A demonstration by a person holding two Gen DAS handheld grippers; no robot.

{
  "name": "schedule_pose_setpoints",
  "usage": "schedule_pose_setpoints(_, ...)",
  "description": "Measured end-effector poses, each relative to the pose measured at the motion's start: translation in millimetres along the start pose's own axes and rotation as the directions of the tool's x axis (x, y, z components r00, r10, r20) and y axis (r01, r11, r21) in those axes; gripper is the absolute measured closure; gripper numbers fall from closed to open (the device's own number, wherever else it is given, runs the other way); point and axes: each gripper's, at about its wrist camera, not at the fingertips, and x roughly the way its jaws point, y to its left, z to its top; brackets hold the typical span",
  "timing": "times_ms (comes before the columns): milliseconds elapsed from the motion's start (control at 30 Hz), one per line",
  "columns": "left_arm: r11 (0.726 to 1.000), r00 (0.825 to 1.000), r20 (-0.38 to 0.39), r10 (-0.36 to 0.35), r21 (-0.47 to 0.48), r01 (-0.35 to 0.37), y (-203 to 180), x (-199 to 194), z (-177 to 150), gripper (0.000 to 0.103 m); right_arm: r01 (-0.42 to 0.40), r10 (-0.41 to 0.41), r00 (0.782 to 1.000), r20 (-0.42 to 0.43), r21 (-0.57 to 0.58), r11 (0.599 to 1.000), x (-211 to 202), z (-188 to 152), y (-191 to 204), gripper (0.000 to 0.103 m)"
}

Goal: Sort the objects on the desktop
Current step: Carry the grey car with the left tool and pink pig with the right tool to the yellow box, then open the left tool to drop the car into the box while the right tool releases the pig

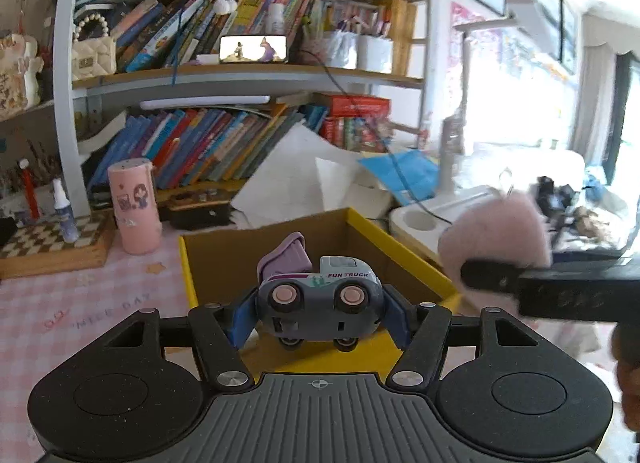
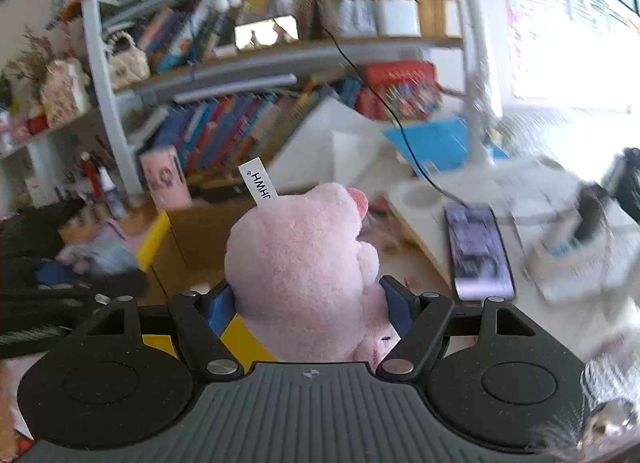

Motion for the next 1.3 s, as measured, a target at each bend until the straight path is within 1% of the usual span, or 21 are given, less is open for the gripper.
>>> schedule_pose_setpoints(100,0.999,0.999,-0.032,0.039,-0.030,-0.040,1.4,24.7,6.1,0.038,-0.055,0.056,0.998,0.022,-0.026,0.998,15.7,19.9,-3.6,0.031)
schedule_pose_setpoints(200,0.996,0.995,-0.063,0.084,-0.039,-0.086,2.8,45.2,9.4,0.038,-0.106,0.108,0.993,0.037,-0.055,0.993,35.0,36.9,-1.0,0.031)
schedule_pose_setpoints(300,0.993,0.988,-0.108,0.110,-0.022,-0.113,0.7,62.5,9.2,0.038,-0.139,0.141,0.990,0.016,-0.085,0.987,60.2,49.6,0.5,0.031)
schedule_pose_setpoints(400,0.991,0.978,-0.162,0.133,-0.009,-0.136,-0.6,76.0,4.8,0.038,-0.173,0.172,0.985,-0.022,-0.100,0.980,88.4,59.0,2.0,0.031)
schedule_pose_setpoints(500,0.988,0.965,-0.221,0.139,-0.040,-0.151,5.3,87.7,2.6,0.038,-0.202,0.196,0.979,-0.065,-0.126,0.971,118.5,66.8,8.0,0.031)
schedule_pose_setpoints(700,0.985,0.946,-0.288,0.150,-0.044,-0.170,7.7,98.9,-2.7,0.038,-0.265,0.224,0.949,-0.222,-0.178,0.948,177.2,70.6,28.6,0.031)
schedule_pose_setpoints(767,0.983,0.939,-0.306,0.154,-0.046,-0.176,6.7,101.6,-4.4,0.038,-0.284,0.231,0.938,-0.257,-0.194,0.939,190.3,67.5,35.4,0.031)
schedule_pose_setpoints(833,0.983,0.937,-0.309,0.163,-0.032,-0.181,4.2,102.9,-4.8,0.038,-0.298,0.231,0.927,-0.295,-0.210,0.931,203.3,64.2,42.9,0.031)
schedule_pose_setpoints(900,0.982,0.937,-0.307,0.165,-0.037,-0.185,2.9,103.4,-4.5,0.038,-0.309,0.230,0.916,-0.328,-0.211,0.928,213.8,60.8,46.9,0.031)
schedule_pose_setpoints(967,0.981,0.936,-0.306,0.171,-0.037,-0.191,0.7,103.9,-4.4,0.037,-0.318,0.233,0.906,-0.353,-0.205,0.926,220.1,56.7,48.0,0.031)
schedule_pose_setpoints(1000,0.980,0.937,-0.302,0.179,-0.028,-0.196,-0.3,104.2,-3.9,0.037,-0.317,0.229,0.905,-0.359,-0.209,0.925,222.1,55.2,47.8,0.030)
schedule_pose_setpoints(1033,0.979,0.937,-0.293,0.189,-0.013,-0.202,-2.0,103.6,-3.3,0.036,-0.315,0.225,0.904,-0.364,-0.211,0.925,223.6,53.7,47.8,0.030)
schedule_pose_setpoints(1067,0.977,0.936,-0.286,0.207,0.004,-0.215,-3.7,102.9,-2.1,0.031,-0.316,0.227,0.902,-0.367,-0.204,0.926,225.6,54.4,47.5,0.027)
schedule_pose_setpoints(1100,0.971,0.934,-0.271,0.233,0.015,-0.238,-5.1,101.8,-0.3,0.024,-0.319,0.233,0.903,-0.362,-0.198,0.927,225.7,55.8,47.7,0.023)
schedule_pose_setpoints(1133,0.966,0.934,-0.253,0.253,0.016,-0.257,-5.7,99.5,1.2,0.022,-0.318,0.234,0.907,-0.350,-0.204,0.926,224.1,57.0,48.4,0.022)
schedule_pose_setpoints(1200,0.959,0.938,-0.217,0.272,-0.016,-0.282,-5.3,92.2,5.4,0.020,-0.326,0.249,0.918,-0.309,-0.229,0.917,217.9,58.5,48.6,0.017)
schedule_pose_setpoints(1267,0.958,0.945,-0.181,0.273,-0.042,-0.284,-5.0,82.6,8.6,0.020,-0.317,0.251,0.932,-0.263,-0.248,0.915,211.6,61.6,46.8,0.016)
schedule_pose_setpoints(1300,0.955,0.945,-0.164,0.282,-0.042,-0.292,-5.9,77.8,9.0,0.020,-0.314,0.256,0.936,-0.242,-0.247,0.917,207.8,63.9,44.6,0.016)
